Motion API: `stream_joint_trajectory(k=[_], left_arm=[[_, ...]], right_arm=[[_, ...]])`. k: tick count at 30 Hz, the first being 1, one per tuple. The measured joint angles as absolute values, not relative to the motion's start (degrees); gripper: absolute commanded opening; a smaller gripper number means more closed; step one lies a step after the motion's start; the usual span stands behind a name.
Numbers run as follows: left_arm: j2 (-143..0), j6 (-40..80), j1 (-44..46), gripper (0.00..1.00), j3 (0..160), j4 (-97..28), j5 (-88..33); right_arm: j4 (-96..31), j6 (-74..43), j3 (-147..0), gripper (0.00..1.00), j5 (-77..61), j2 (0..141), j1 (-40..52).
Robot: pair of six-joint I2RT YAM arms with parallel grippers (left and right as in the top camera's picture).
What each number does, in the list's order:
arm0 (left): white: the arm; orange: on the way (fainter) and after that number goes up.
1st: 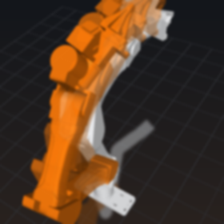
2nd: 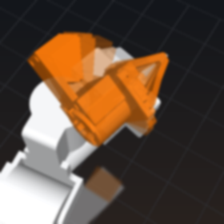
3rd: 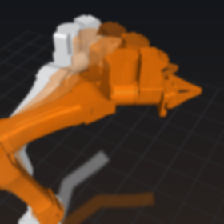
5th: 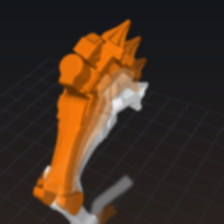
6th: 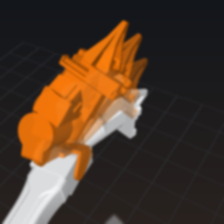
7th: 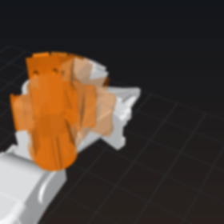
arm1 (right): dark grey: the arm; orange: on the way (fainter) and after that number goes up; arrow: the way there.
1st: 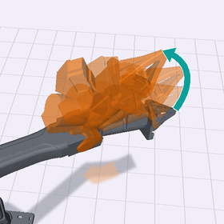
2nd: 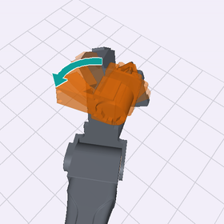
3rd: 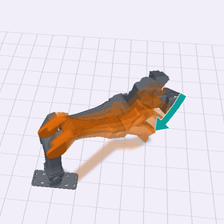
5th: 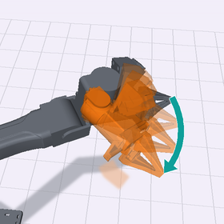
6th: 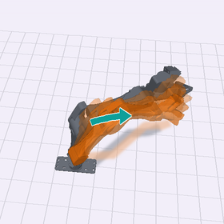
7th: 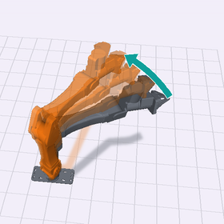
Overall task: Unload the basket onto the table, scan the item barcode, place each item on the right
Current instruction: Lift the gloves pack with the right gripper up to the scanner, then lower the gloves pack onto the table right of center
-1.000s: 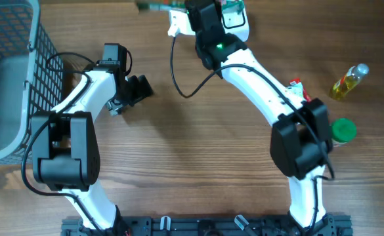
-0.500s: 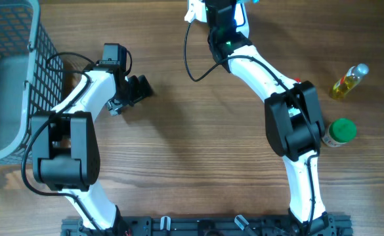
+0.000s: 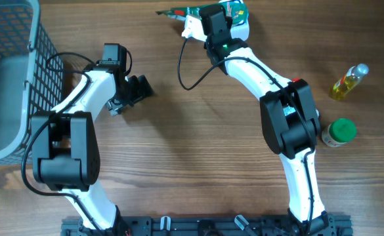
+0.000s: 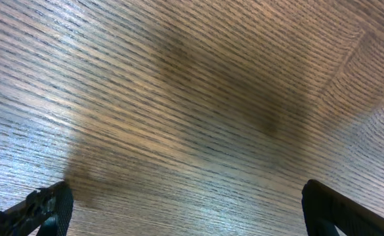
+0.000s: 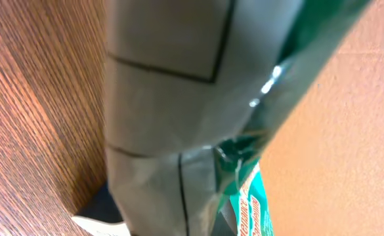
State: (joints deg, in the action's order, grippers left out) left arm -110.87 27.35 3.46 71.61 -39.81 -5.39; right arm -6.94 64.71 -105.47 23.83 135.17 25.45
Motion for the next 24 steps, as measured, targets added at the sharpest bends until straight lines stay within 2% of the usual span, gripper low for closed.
stream_joint_trajectory(k=[11, 16, 19, 20, 21, 24], left_arm=[[-110.87, 27.35, 3.46, 1.0, 71.61, -39.81, -5.39], [-110.87, 27.35, 3.46, 1.0, 71.61, -39.83, -5.39], [-110.87, 27.35, 3.46, 1.0, 71.61, -39.81, -5.39], [-110.87, 27.35, 3.46, 1.0, 71.64, -39.72, -5.39], [-110.87, 27.35, 3.46, 1.0, 71.64, -39.9, -5.39], [-110.87, 27.35, 3.46, 1.0, 71.64, -39.88, -5.39]], right_arm=[[-2.52, 61.23, -105.47, 0.04, 24.82, 135.17, 25.91], [-8.49, 55.46, -105.36, 0.04, 25.98, 129.38, 27.66], [-22.15, 48.93, -105.54, 0.04, 25.08, 117.12, 28.47], [-32.91, 42.44, -105.73, 0.04, 23.07, 110.54, 28.47], [-36.93, 39.05, -105.8, 0.04, 21.87, 107.28, 28.45], [-62.74, 25.89, -107.09, 0.04, 8.49, 102.56, 28.32]])
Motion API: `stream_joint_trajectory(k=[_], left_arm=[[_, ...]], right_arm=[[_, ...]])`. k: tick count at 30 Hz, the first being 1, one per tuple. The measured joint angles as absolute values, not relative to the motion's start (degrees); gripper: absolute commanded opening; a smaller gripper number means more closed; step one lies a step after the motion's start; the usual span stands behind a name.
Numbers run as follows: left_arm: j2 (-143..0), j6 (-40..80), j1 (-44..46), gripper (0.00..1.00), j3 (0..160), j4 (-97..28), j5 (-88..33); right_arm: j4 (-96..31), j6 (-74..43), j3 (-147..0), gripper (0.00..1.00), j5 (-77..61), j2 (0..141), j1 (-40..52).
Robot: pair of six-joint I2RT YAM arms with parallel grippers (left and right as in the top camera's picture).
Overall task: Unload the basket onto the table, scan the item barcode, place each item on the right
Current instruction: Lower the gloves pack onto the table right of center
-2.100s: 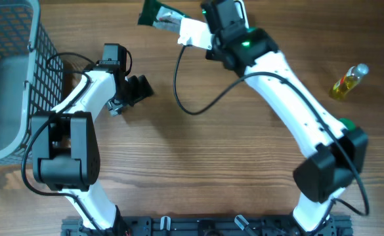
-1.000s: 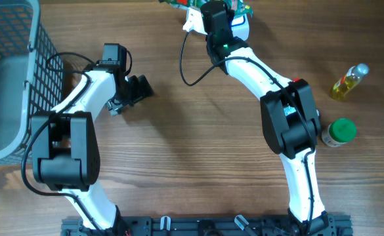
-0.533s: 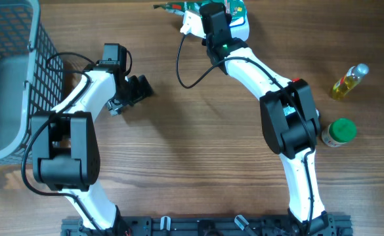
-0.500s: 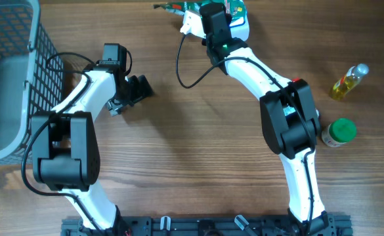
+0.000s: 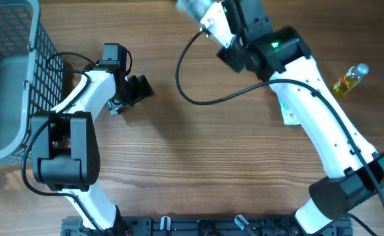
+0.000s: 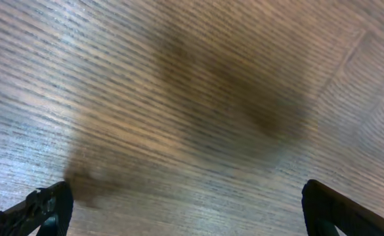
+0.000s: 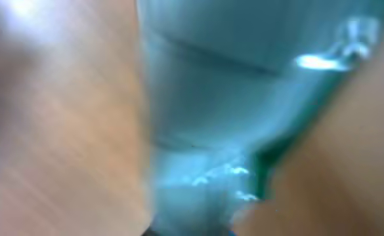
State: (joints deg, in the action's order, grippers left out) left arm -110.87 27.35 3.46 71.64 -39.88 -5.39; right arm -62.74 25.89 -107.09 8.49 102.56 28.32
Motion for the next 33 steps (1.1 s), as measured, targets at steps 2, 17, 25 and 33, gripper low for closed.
stream_joint_trajectory(k=[2, 17, 25, 33], left_arm=[[-110.87, 27.35, 3.46, 1.0, 71.64, -39.97, -5.39], [-110.87, 27.35, 3.46, 1.0, 71.64, -39.81, -5.39], [-110.87, 27.35, 3.46, 1.0, 71.64, -39.81, -5.39], [-110.87, 27.35, 3.46, 1.0, 71.64, -39.81, -5.39]], right_arm=[[-70.74, 20.43, -105.45, 0.04, 2.66, 102.89, 28.32], [-65.36, -20.6, -78.87, 0.79, 2.94, 104.49, 24.43], [-63.26, -21.87, -78.85, 0.6, 9.45, 104.49, 24.43], [-48.47, -22.59, -73.3, 0.1, -3.92, 104.47, 24.43]])
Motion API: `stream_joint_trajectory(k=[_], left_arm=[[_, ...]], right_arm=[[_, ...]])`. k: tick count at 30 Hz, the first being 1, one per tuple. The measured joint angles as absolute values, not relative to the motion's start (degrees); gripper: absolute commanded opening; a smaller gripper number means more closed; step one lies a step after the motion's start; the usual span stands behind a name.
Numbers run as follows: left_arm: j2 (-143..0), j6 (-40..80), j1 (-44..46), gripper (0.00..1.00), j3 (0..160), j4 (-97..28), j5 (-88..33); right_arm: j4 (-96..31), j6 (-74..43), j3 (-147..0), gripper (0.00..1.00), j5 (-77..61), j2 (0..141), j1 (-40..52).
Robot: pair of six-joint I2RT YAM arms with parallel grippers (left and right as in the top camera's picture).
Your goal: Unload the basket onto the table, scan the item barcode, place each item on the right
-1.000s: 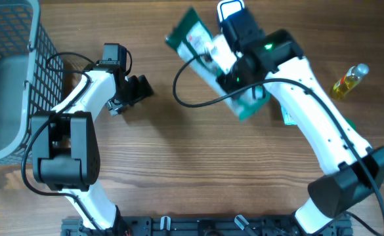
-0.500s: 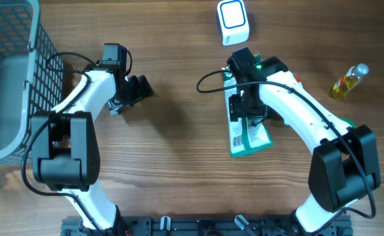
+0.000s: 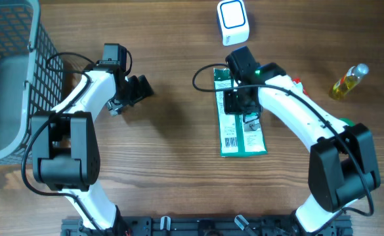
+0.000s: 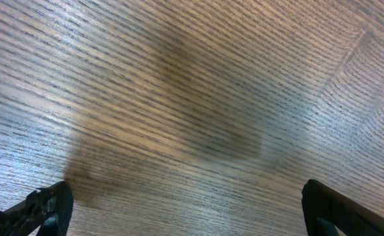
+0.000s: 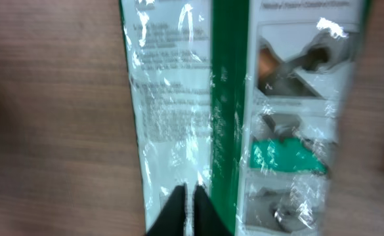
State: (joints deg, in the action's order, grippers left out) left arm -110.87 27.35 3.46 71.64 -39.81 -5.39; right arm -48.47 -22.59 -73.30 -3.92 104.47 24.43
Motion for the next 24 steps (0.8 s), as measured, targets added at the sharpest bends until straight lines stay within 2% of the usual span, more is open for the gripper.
stream_joint_trajectory(k=[4, 7, 12, 18, 24], left_arm=[[-110.87, 27.35, 3.46, 1.0, 71.64, -39.81, -5.39], [-110.87, 27.35, 3.46, 1.0, 71.64, -39.86, -5.39], [-110.87, 27.35, 3.46, 1.0, 71.64, -39.81, -5.39], [-110.87, 27.35, 3.46, 1.0, 71.64, -39.81, -5.39], [-110.87, 27.35, 3.46, 1.0, 71.64, -39.81, -5.39]], right_arm=[[-36.99, -25.23, -65.6, 0.18, -5.32, 104.55, 24.43], [-29.43, -29.19, -59.92, 0.17, -4.8, 104.6, 24.43], [-29.43, -33.19, -59.27, 0.17, -3.66, 104.51, 24.43], [-33.34, -32.14, -59.37, 0.17, -3.05, 104.12, 20.91], [-35.7, -29.65, -59.4, 0.24, -2.22, 103.57, 16.88]])
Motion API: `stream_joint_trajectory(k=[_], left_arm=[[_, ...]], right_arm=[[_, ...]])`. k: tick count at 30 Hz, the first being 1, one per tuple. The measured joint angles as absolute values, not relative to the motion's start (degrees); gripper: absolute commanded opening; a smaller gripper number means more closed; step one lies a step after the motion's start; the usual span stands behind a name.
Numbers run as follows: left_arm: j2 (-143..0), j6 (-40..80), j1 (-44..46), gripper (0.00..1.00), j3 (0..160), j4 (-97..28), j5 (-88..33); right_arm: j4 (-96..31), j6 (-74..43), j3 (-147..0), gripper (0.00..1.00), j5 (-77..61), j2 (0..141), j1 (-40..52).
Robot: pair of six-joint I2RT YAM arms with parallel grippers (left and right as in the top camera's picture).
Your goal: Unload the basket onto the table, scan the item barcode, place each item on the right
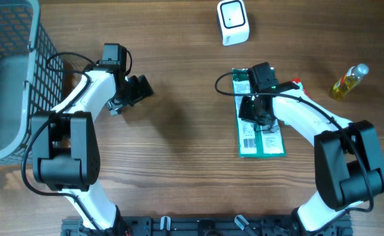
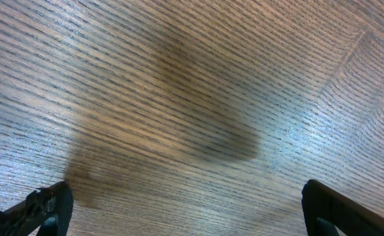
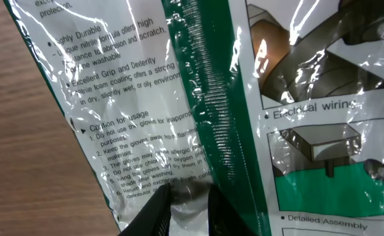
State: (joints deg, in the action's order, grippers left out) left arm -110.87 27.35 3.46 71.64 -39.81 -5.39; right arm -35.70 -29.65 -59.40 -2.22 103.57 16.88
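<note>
The item is a flat green and white glove package [image 1: 265, 143] lying right of the table's middle, printed back up, with a barcode [image 1: 249, 141] on its white strip. My right gripper [image 1: 256, 118] is down on its far half. In the right wrist view the package [image 3: 139, 98] fills the frame and the right gripper [image 3: 190, 191] pinches a fold of its clear plastic, jaws a little apart. The white scanner [image 1: 233, 22] stands at the far edge, apart from the package. My left gripper [image 1: 136, 89] [image 2: 186, 196] hangs open over bare wood at the left.
A grey wire basket [image 1: 8, 72] fills the far left corner. A yellow oil bottle [image 1: 349, 80] lies at the right. A black cable [image 1: 226, 84] loops beside the package's far end.
The package and my right gripper now lie a little further right on the table. The right wrist camera is closer to the package, and the fingers stand slightly wider. The left arm is unchanged.
My right gripper held the package at the far edge over the scanner, then higher and blurred there. Then the package lay flat mid-table with the gripper still on it, and now it lies slightly further right. The left gripper stayed open and still.
</note>
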Motion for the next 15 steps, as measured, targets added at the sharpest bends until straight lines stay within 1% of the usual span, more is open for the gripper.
stream_joint_trajectory(k=[1, 2, 3, 4, 5, 6, 10, 15], left_arm=[[-110.87, 27.35, 3.46, 1.0, 71.64, -39.81, -5.39], [-110.87, 27.35, 3.46, 1.0, 71.64, -39.81, -5.39], [-110.87, 27.35, 3.46, 1.0, 71.64, -39.81, -5.39], [-110.87, 27.35, 3.46, 1.0, 71.64, -39.81, -5.39], [-110.87, 27.35, 3.46, 1.0, 71.64, -39.81, -5.39], [-110.87, 27.35, 3.46, 1.0, 71.64, -39.81, -5.39], [-110.87, 27.35, 3.46, 1.0, 71.64, -39.81, -5.39], [-110.87, 27.35, 3.46, 1.0, 71.64, -39.81, -5.39]], right_arm=[[-36.69, -29.23, -59.51, 0.26, -2.02, 103.37, 16.73], [-38.33, -28.36, -60.01, 0.3, -1.89, 103.0, 16.64], [-40.07, -27.7, -61.08, 0.39, -1.87, 102.48, 16.64], [-42.17, -27.05, -62.72, 0.66, -1.87, 101.54, 16.64], [-43.03, -26.37, -64.23, 0.89, -1.87, 100.22, 16.64], [-43.09, -25.78, -65.58, 1.0, -1.87, 98.61, 16.64], [-42.83, -22.96, -67.4, 1.0, -1.85, 94.67, 16.64], [-42.81, -22.17, -67.4, 1.0, -1.87, 94.7, 16.64]])
